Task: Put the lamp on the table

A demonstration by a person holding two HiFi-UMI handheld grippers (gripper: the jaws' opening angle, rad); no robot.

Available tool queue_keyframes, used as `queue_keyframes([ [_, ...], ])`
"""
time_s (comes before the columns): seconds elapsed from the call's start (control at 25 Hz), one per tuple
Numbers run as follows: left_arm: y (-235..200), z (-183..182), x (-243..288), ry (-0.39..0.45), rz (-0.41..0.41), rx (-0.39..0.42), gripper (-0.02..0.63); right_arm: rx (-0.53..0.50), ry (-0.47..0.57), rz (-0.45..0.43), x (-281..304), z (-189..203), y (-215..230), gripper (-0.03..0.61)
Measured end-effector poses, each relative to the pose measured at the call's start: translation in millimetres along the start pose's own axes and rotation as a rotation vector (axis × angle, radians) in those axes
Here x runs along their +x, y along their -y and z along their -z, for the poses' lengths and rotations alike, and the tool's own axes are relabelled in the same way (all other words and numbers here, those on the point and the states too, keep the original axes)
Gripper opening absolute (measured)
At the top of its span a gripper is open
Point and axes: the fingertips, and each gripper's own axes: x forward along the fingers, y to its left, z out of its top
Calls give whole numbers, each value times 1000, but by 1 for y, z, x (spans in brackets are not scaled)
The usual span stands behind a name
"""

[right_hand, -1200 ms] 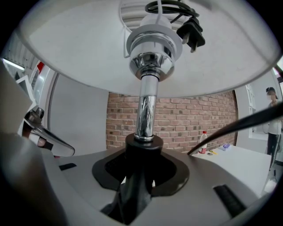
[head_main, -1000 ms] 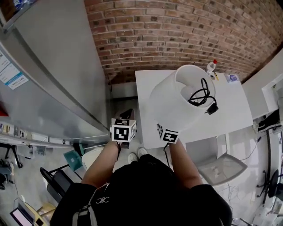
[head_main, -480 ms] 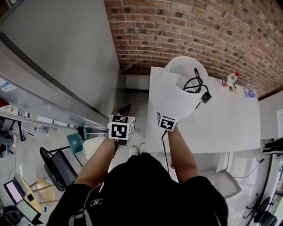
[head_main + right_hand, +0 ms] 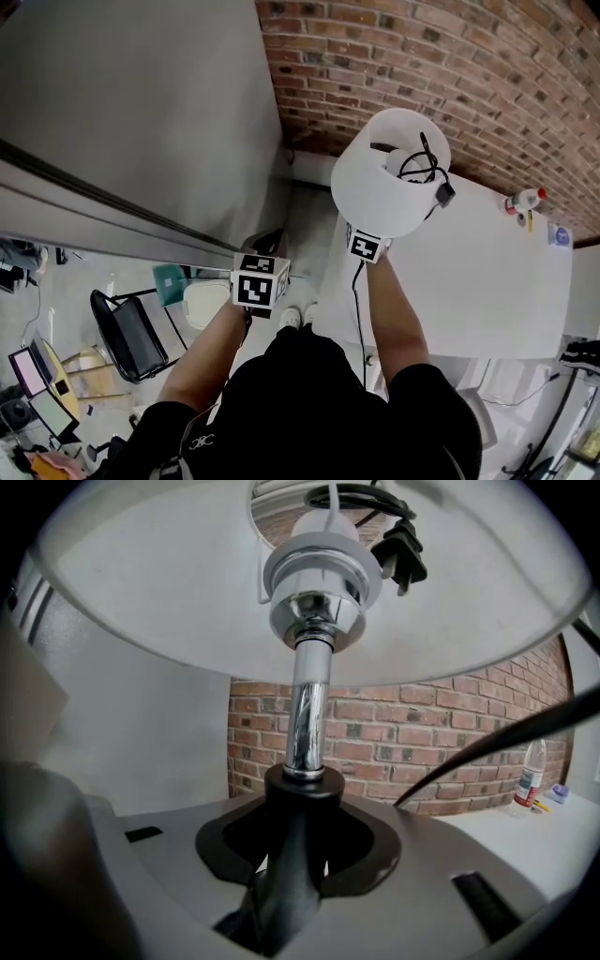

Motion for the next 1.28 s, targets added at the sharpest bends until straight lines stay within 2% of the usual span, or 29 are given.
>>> queue_keyframes([
  [0.48, -11, 12, 24, -65, -29, -23, 0, 4, -36, -13, 47, 28, 3, 117],
  [1.08, -3, 17, 32, -93, -18, -8, 0, -17, 35, -11, 43, 35, 2, 118],
  [1.28, -6, 22, 27, -95, -16, -5, 0, 16, 4, -8, 43, 44, 1, 126],
])
